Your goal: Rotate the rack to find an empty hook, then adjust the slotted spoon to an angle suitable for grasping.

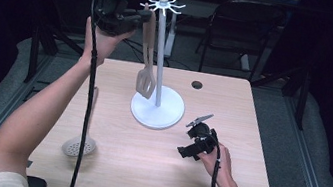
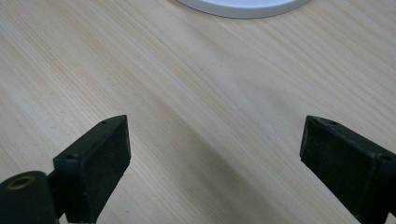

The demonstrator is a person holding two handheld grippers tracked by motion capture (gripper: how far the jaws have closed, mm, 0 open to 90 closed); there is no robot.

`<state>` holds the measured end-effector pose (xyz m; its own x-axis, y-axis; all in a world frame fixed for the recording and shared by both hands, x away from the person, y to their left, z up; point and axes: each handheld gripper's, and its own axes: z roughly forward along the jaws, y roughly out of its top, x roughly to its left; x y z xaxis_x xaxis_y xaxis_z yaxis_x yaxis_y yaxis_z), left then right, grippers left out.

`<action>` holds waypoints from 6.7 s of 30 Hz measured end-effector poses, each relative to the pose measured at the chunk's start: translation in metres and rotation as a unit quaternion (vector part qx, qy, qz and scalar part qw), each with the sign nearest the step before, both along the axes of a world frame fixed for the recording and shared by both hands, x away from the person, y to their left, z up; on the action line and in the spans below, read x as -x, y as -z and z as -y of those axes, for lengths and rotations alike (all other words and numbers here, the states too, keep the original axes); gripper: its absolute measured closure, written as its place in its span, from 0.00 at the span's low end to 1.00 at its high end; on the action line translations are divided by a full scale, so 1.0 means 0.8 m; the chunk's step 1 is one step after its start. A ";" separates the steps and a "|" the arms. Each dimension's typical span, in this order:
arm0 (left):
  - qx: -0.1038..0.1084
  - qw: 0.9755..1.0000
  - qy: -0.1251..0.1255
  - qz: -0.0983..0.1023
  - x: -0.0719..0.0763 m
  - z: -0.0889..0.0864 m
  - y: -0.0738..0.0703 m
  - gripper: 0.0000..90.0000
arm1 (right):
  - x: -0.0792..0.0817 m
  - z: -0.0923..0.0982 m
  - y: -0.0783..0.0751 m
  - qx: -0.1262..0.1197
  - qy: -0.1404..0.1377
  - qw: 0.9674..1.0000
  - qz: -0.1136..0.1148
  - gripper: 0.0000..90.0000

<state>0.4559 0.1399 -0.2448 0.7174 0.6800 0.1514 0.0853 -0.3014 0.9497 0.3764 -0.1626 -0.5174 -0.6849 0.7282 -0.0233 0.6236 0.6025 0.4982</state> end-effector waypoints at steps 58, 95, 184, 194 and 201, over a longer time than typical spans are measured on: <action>0.021 0.998 -0.051 -0.022 -0.020 -0.031 0.007 0.83 | 0.000 0.000 -0.001 0.003 -0.002 1.000 -0.003 0.10; -0.049 0.973 -0.142 -0.176 0.028 -0.111 0.204 0.09 | 0.001 -0.004 0.001 -0.003 -0.001 1.000 -0.004 0.09; -0.122 0.880 -0.196 -0.416 0.013 -0.167 0.386 0.79 | 0.000 -0.010 0.003 0.012 -0.016 1.000 -0.014 0.11; -0.140 0.874 -0.187 -0.426 0.016 -0.157 0.386 0.76 | 0.000 -0.010 0.002 0.019 -0.015 1.000 -0.018 0.11; -0.152 0.876 -0.180 -0.421 0.008 -0.150 0.385 0.71 | -0.001 -0.012 0.003 0.020 -0.017 0.999 -0.017 0.11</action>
<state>0.4498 0.2595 -0.5532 0.4079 0.9057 -0.1154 0.8589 -0.3378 0.3849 0.3770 -0.1534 -0.5200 -0.7104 0.7032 -0.0282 0.6187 0.6432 0.4511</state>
